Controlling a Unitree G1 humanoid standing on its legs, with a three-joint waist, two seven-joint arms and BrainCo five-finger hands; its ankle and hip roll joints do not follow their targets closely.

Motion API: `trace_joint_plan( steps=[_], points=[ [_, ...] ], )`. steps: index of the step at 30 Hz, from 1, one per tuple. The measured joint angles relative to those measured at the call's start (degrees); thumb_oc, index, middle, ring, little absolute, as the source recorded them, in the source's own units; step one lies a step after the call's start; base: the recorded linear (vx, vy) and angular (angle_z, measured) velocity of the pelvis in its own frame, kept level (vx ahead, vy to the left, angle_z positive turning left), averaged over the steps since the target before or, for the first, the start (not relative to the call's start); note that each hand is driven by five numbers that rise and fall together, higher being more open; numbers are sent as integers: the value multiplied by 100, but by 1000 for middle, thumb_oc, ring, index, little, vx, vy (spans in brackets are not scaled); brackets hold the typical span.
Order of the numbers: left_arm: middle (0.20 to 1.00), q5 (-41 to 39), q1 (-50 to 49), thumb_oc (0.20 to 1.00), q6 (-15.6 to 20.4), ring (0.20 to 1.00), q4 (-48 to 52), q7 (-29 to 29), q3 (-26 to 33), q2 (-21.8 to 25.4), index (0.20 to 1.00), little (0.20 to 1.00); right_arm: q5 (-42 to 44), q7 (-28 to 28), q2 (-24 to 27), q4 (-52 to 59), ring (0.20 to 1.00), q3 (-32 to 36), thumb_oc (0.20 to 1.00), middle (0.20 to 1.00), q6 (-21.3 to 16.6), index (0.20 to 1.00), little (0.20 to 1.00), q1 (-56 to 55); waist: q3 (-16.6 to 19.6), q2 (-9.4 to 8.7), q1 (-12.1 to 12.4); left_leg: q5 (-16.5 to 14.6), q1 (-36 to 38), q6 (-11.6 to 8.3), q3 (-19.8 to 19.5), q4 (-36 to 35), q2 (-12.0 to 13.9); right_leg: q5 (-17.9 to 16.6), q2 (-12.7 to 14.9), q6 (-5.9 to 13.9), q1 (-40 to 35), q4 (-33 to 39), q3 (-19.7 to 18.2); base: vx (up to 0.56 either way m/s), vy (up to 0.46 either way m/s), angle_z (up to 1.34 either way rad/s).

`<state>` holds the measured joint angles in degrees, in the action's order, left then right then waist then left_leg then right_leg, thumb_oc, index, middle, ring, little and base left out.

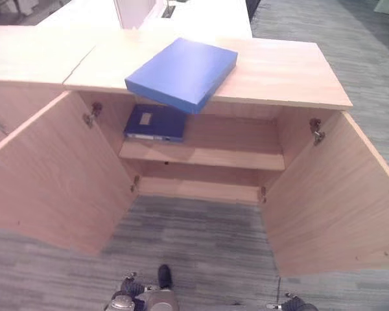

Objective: Put the empty folder in the office cabinet

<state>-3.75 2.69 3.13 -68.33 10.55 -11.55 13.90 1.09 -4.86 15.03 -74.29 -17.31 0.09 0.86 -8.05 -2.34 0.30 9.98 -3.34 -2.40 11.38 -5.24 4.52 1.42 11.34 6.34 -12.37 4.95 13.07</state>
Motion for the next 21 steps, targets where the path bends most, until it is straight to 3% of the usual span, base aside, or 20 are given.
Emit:
trace_joint_plan(
  steps=[3, 9, 12, 14, 15, 16, 21],
  points=[
    [1000, 1, 15, 1000, 69, 1000, 165, 2, -29, 34, 1000, 1000, 0, 20, -22, 20, 1000, 82, 1000, 1000, 11, 1000, 1000, 21, 98, 70, 7, -154, 106, 205, 97, -3, -277, -102, 276, 204, 45, -197, 125, 113, 356, -7],
    [1000, 26, -86, 1000, 113, 1000, 209, -51, -234, 5, 1000, 1000, 2, 51, 29, 24, 1000, 350, 1000, 1000, 24, 1000, 1000, 24, 307, 237, 19, -467, 272, 387, 243, -55, -562, -46, 726, 296, 463, -1124, 303, 82, 224, -14],
    [1000, 25, -78, 1000, 111, 1000, 243, -113, -244, 57, 1000, 1000, 8, 51, 71, 37, 1000, 393, 1000, 1000, 47, 1000, 1000, -6, 309, 248, 31, -594, 432, 570, 249, -55, -774, -72, 1071, 272, 716, -1968, 484, 100, 169, 0],
    [1000, 24, -104, 1000, 89, 1000, 679, -161, -246, 66, 1000, 1000, 128, 65, 206, 193, 1000, 400, 1000, 1000, 4, 1000, 1000, 62, 141, 355, 17, -666, 516, 712, 219, -55, -813, -262, 1346, 164, 1468, -3375, 577, 138, 70, -5],
    [1000, 20, -139, 1000, 103, 1000, 866, -175, -254, 115, 1000, 1000, 139, 66, 203, 249, 1000, 378, 1000, 1000, -4, 1000, 1000, 73, 150, 351, 11, -694, 542, 749, 202, -55, -787, 164, 1234, 210, 1627, -3337, 458, 97, 4, -12],
    [1000, -74, -184, 1000, 121, 1000, 1092, -259, -232, 183, 1000, 1000, 178, 99, 158, 259, 1000, 354, 1000, 1000, -5, 1000, 1000, 209, 76, 363, 29, -711, 550, 774, 249, -56, -705, 468, 926, 302, 1862, -2935, 422, 24, -43, -17],
    [1000, -495, -279, 1000, 116, 1000, 1236, -412, -142, 174, 1000, 1000, 554, 104, 46, 314, 1000, 405, 1000, 1000, -27, 1000, 1000, 313, -79, 139, -129, -733, 560, 727, 413, -54, -695, 286, 80, 230, 2526, -1666, 473, 108, -88, -4]
  ],
)
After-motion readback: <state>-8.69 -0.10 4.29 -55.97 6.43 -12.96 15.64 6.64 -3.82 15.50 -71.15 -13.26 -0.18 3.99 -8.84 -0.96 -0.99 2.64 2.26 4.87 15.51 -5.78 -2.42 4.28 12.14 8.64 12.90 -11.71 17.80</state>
